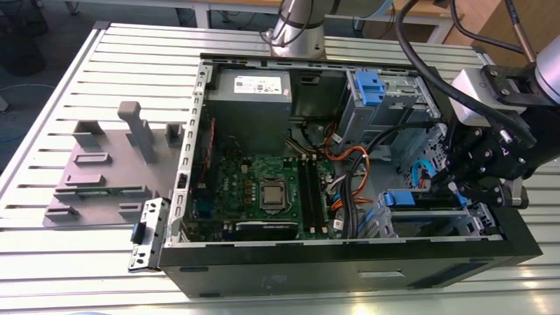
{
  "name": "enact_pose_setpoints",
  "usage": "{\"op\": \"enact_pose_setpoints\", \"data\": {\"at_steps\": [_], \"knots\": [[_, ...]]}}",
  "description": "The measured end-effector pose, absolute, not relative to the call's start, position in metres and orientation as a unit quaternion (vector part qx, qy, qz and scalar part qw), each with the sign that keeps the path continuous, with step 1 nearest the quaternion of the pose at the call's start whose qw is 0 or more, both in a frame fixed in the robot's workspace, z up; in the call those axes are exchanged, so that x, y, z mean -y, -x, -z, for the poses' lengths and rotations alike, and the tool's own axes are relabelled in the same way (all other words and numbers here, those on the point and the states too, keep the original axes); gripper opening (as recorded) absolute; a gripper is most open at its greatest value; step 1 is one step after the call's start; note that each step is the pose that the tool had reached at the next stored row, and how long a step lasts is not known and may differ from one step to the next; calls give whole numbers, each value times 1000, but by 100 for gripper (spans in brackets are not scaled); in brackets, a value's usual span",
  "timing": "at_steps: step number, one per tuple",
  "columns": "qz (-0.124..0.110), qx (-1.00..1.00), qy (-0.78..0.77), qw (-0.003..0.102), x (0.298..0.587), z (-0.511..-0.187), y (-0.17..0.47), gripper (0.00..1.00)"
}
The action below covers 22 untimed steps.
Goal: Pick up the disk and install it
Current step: 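Insert the second disk wire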
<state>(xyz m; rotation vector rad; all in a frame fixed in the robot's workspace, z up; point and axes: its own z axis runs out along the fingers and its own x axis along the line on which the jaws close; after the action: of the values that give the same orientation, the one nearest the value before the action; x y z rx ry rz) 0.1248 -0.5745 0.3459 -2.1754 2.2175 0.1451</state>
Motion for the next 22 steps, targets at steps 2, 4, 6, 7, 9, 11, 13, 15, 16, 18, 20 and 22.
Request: {"op": "enact_pose_setpoints", "data": {"at_steps": [2,4,6,7,9,11,13,15,16,18,20,22], "knots": [[-47,-713,700,16,575,-345,-125,16],[-47,-713,700,16,575,-344,-125,16],[-47,-713,700,16,575,-342,-125,16],[-47,-713,700,16,575,-341,-124,16],[-47,-713,700,16,575,-340,-124,16],[-47,-713,700,16,575,-339,-124,16],[-47,-713,700,16,575,-337,-124,16],[-47,-713,700,16,576,-335,-124,16],[-47,-713,700,16,576,-334,-124,16],[-46,-713,700,16,576,-333,-124,16],[-47,-713,700,16,576,-333,-124,16],[-46,-713,700,16,576,-332,-124,16]]}}
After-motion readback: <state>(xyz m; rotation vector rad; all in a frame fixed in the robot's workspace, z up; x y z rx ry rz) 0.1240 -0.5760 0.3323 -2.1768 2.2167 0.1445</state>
